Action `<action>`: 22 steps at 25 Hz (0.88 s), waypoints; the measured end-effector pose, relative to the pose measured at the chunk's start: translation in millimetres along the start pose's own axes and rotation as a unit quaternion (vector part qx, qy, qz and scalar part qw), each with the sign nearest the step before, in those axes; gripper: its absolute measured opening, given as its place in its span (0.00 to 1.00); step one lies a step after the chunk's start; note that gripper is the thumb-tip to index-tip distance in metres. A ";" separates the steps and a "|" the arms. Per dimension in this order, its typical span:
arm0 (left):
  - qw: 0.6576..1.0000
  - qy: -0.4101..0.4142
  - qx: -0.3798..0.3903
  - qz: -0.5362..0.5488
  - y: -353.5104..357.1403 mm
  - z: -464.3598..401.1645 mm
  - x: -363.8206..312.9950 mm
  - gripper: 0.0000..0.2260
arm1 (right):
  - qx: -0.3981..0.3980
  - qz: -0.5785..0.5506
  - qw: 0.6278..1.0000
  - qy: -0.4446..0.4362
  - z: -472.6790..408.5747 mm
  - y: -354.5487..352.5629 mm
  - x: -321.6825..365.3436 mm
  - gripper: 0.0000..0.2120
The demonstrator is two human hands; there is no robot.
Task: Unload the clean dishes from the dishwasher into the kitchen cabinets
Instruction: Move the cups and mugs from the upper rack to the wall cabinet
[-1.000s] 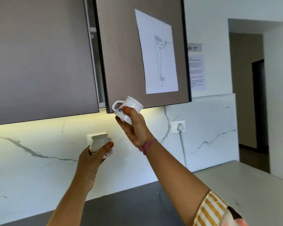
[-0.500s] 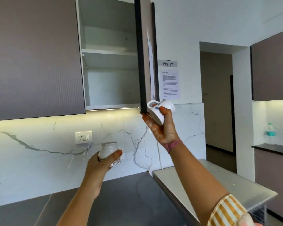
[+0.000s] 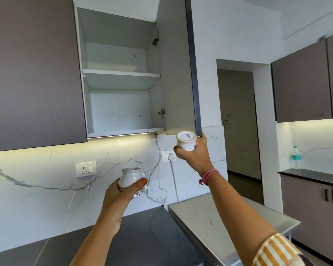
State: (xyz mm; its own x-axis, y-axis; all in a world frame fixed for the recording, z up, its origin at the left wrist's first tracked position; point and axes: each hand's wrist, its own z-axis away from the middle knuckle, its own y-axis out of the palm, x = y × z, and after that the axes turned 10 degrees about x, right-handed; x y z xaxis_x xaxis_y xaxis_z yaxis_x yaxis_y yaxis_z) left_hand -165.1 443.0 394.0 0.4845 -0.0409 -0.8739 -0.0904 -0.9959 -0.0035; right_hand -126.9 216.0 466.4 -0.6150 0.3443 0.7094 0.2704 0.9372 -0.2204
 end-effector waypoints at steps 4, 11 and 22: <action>1.000 0.001 -0.020 -0.007 6.1 -9.5 3.5 0.27 | -0.006 0.039 0.999 0.015 -1.0 -17.9 -8.6 0.18; 0.998 0.015 -0.062 -0.018 1.7 -45.7 12.1 0.20 | -0.172 -0.044 0.984 -0.007 2.0 34.6 -18.8 0.21; 0.985 0.073 -0.125 -0.096 -88.8 -184.5 5.3 0.19 | -0.077 -0.076 0.994 -0.008 -113.8 170.0 -39.0 0.18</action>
State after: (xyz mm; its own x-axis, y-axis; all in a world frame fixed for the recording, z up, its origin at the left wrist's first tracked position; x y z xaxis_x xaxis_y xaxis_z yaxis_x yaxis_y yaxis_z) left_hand 6.1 516.3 479.3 0.5937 0.1579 -0.7890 0.2239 -0.9742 -0.0265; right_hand 27.4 355.5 477.4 -0.6682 0.2020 0.7161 0.2839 0.9588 -0.0056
